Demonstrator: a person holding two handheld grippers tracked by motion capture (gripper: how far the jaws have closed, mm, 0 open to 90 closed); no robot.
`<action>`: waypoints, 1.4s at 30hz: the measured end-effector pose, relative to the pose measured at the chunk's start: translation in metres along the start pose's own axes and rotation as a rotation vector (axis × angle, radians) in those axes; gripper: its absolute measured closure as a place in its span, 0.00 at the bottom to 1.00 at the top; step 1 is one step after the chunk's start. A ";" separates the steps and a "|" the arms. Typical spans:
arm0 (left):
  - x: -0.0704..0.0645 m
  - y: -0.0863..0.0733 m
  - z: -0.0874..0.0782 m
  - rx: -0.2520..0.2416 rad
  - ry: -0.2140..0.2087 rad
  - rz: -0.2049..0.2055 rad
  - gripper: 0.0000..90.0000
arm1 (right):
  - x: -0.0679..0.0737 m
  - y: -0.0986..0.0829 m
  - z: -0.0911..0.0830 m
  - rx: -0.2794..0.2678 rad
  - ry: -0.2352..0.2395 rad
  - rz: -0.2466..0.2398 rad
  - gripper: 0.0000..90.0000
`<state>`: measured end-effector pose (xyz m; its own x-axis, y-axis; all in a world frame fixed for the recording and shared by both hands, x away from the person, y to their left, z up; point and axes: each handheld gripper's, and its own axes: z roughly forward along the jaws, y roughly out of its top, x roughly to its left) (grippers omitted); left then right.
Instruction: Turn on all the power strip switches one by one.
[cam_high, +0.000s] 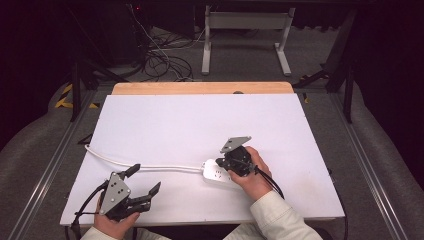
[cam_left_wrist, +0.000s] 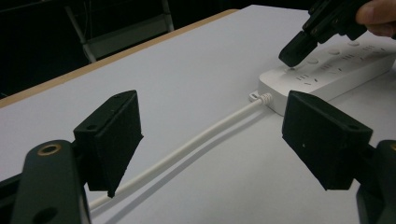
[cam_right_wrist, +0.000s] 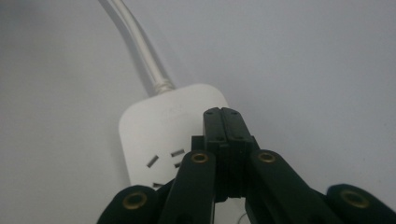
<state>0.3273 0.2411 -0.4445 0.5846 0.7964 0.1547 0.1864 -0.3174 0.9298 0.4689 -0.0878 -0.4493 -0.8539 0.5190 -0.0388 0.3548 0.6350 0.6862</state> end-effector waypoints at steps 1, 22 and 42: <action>0.001 0.000 0.000 -0.001 0.000 0.004 0.22 | 0.000 0.001 -0.005 -0.029 0.012 0.001 1.00; 0.001 0.000 0.000 0.005 0.001 0.007 0.22 | 0.000 0.004 -0.033 -0.123 0.012 -0.001 1.00; 0.001 0.000 0.001 0.004 0.001 0.007 0.22 | -0.008 -0.018 -0.045 -0.084 -0.027 0.007 1.00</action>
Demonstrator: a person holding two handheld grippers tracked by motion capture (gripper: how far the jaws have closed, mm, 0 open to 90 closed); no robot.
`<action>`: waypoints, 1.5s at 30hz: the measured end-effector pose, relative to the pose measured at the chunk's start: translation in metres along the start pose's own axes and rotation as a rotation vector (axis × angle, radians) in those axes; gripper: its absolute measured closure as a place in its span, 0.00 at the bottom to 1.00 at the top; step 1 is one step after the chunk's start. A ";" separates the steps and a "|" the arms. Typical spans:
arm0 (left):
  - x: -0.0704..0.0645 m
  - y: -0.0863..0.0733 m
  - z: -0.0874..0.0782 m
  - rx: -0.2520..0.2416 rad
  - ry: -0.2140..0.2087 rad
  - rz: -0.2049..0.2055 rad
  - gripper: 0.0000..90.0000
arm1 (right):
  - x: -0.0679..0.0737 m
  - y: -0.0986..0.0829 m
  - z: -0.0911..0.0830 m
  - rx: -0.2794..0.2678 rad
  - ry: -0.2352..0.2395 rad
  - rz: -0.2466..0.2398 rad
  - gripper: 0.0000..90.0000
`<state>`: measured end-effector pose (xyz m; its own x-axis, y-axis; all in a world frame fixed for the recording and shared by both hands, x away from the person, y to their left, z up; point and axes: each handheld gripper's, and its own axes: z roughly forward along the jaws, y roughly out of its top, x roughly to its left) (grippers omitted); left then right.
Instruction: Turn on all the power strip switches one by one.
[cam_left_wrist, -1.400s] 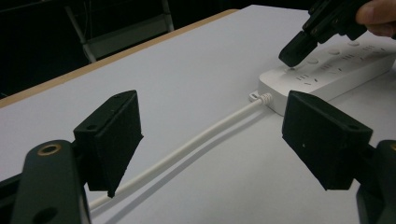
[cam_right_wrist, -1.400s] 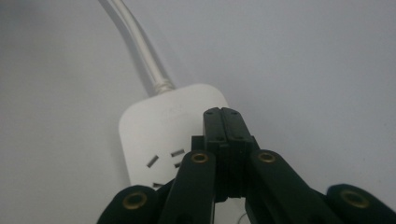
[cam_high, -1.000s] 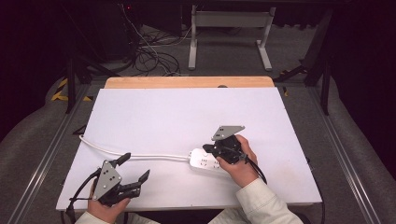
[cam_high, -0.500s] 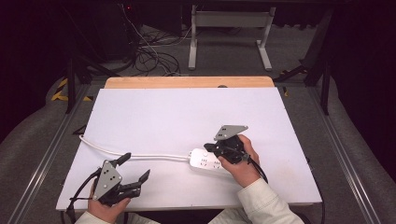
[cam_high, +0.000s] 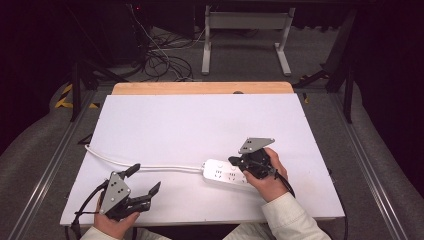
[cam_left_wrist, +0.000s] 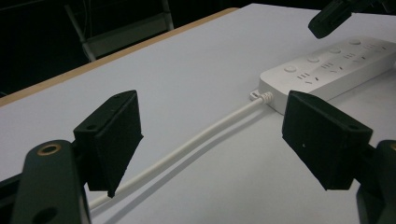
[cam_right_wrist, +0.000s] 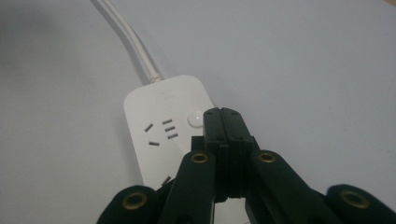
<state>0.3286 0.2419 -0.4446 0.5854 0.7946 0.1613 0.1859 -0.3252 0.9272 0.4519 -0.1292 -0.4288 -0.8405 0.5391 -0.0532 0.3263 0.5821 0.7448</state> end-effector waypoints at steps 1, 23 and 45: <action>0.000 0.000 0.000 0.000 0.000 0.000 0.22 | -0.002 -0.004 0.000 0.005 -0.002 0.006 1.00; -0.001 0.000 0.001 0.008 -0.003 -0.008 0.22 | -0.002 -0.015 0.015 0.064 0.003 0.010 1.00; -0.001 0.000 0.001 0.005 -0.001 -0.002 0.22 | 0.000 -0.017 0.020 0.089 -0.011 0.009 1.00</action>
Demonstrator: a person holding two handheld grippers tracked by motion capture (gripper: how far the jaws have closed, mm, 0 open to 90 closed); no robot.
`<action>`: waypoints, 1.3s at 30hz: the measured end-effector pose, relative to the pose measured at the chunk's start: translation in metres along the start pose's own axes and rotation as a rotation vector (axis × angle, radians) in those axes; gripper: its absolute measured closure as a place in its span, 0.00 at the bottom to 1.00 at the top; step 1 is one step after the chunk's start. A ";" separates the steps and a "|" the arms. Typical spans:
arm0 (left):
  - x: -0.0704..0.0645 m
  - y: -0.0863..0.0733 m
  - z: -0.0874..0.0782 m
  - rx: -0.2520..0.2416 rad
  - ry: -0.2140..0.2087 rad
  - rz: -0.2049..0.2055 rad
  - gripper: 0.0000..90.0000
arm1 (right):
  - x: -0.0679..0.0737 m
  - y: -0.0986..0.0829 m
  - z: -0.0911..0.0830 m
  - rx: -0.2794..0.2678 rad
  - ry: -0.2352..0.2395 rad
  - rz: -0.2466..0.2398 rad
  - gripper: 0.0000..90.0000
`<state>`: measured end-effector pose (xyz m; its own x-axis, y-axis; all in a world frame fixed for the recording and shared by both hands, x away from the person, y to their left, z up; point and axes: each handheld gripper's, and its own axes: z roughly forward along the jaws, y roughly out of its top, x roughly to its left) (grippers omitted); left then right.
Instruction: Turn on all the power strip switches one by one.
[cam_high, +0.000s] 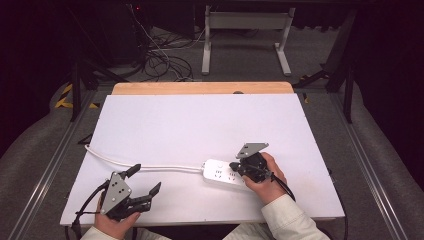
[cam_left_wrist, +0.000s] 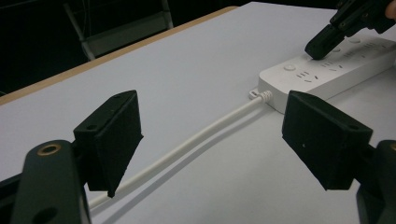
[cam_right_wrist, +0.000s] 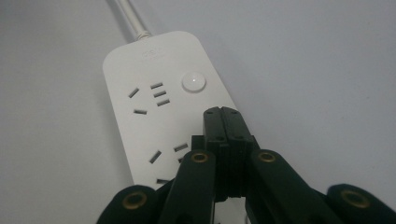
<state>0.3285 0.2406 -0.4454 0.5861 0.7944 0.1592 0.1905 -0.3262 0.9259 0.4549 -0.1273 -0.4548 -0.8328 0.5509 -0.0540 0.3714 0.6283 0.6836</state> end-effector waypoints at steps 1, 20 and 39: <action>0.000 0.000 0.000 0.000 0.000 0.000 0.22 | 0.000 0.000 0.000 0.000 0.000 0.000 1.00; -0.001 0.000 0.000 0.002 -0.002 -0.004 0.22 | -0.003 0.000 0.002 0.008 0.020 0.028 1.00; 0.000 0.000 0.001 0.005 0.005 -0.001 0.22 | 0.002 0.018 -0.034 -0.171 -0.004 0.004 1.00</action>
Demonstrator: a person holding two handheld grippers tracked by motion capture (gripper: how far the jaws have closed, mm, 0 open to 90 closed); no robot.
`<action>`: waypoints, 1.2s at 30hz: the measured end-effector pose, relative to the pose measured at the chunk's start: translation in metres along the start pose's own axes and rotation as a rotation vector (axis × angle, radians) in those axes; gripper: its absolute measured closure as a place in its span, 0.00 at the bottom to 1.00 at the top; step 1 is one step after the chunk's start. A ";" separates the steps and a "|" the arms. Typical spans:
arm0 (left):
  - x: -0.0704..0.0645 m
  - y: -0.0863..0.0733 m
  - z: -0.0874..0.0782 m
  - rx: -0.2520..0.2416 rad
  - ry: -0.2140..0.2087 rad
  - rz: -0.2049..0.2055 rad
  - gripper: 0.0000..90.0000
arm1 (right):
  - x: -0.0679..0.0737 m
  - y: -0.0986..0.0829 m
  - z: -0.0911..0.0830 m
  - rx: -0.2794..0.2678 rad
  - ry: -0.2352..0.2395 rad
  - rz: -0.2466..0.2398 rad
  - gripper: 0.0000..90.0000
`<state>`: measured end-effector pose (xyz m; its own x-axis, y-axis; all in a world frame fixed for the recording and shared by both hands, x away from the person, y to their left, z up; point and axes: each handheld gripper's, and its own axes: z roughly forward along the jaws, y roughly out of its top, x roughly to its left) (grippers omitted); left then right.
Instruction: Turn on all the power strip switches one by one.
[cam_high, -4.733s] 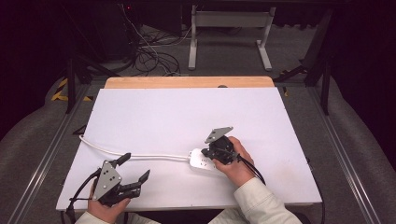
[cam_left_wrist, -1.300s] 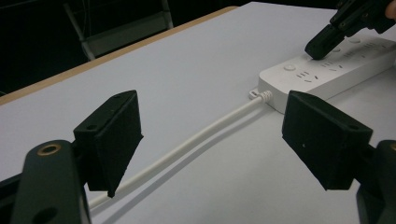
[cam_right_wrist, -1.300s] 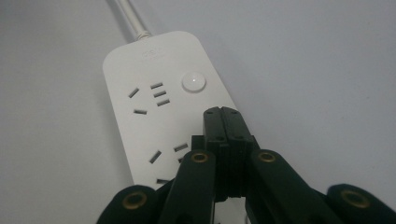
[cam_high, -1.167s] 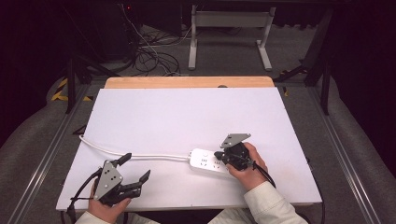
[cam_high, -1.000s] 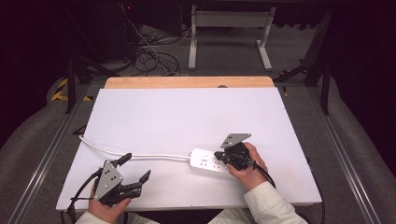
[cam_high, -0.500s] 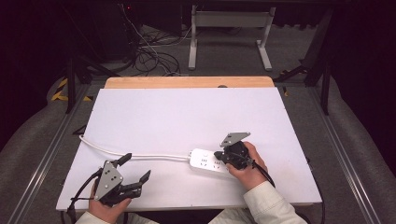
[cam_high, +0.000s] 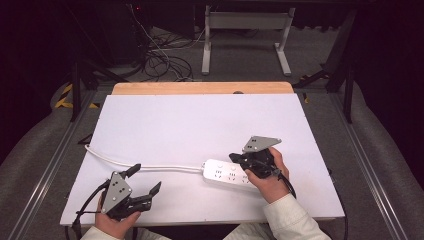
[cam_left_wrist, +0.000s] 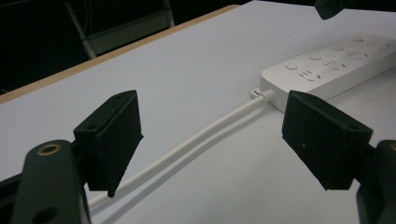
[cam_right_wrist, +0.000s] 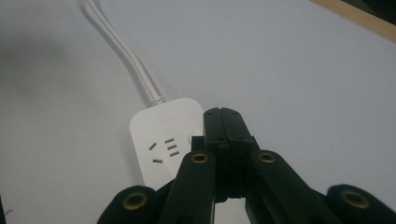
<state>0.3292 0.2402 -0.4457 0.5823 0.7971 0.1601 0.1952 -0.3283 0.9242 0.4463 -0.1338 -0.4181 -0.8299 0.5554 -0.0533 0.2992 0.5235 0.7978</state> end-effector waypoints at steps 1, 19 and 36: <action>0.000 0.000 0.000 -0.001 0.001 0.001 0.22 | 0.001 -0.001 0.001 0.009 -0.002 -0.004 1.00; 0.000 0.000 0.000 0.003 -0.002 0.002 0.22 | 0.004 -0.001 -0.002 -0.012 0.004 -0.030 1.00; 0.000 0.000 0.000 0.003 -0.001 -0.001 0.22 | -0.005 -0.012 -0.026 0.002 -0.038 -0.023 1.00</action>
<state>0.3295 0.2404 -0.4459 0.5832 0.7967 0.1589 0.1977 -0.3289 0.9234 0.4350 -0.1596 -0.4122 -0.8183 0.5670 -0.0947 0.2809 0.5381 0.7947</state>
